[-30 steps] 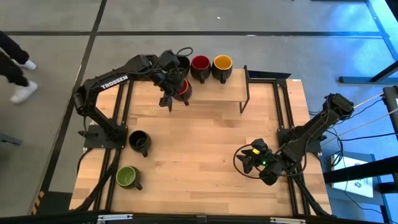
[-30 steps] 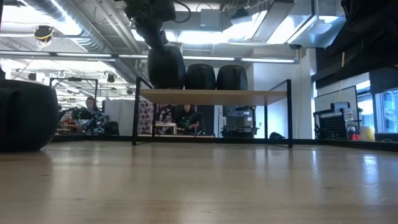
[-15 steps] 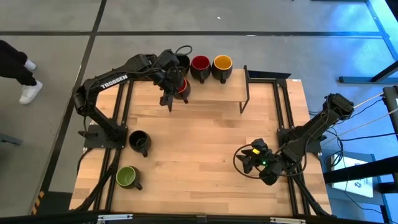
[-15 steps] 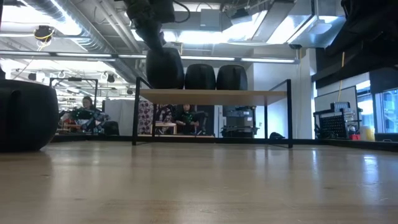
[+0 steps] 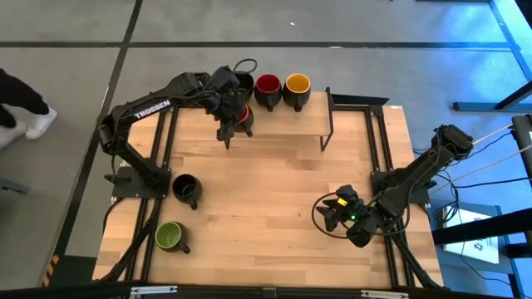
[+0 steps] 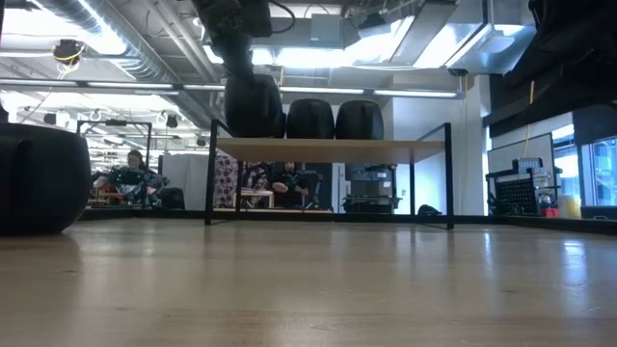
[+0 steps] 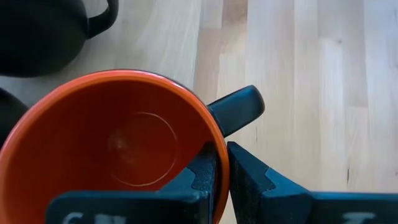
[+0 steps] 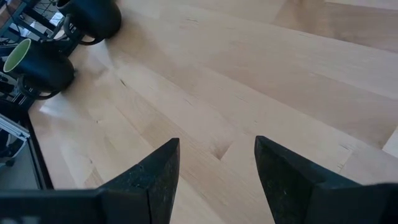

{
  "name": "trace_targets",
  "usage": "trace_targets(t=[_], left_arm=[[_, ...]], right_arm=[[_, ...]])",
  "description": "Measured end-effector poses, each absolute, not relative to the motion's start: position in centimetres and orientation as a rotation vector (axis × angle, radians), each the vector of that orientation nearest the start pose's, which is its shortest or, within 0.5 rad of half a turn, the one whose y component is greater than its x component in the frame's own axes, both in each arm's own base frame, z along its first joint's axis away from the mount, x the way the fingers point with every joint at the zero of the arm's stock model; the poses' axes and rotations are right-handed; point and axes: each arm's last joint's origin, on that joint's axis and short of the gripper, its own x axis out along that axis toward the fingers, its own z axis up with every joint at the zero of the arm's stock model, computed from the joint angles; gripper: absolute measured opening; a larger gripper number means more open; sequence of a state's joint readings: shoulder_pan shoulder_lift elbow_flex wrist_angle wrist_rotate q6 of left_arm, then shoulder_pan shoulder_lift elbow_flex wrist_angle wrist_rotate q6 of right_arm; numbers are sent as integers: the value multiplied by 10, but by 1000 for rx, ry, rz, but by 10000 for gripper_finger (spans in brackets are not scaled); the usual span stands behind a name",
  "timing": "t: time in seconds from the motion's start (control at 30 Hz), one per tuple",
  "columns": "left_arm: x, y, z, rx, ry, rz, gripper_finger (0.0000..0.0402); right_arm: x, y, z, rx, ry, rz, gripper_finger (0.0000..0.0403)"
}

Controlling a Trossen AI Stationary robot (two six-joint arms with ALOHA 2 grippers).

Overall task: Place coffee mugs
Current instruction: Put the orange mug on the shelf

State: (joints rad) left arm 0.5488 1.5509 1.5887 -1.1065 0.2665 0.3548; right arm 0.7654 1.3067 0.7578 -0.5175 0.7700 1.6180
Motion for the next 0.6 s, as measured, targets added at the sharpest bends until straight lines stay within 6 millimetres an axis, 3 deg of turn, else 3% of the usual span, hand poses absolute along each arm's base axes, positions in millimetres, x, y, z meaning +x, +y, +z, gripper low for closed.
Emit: trace_targets(t=[0.6], left_arm=[[262, 152, 362, -128, 999, 147, 28]], right_arm=[[183, 148, 204, 796, 530, -559, 193]])
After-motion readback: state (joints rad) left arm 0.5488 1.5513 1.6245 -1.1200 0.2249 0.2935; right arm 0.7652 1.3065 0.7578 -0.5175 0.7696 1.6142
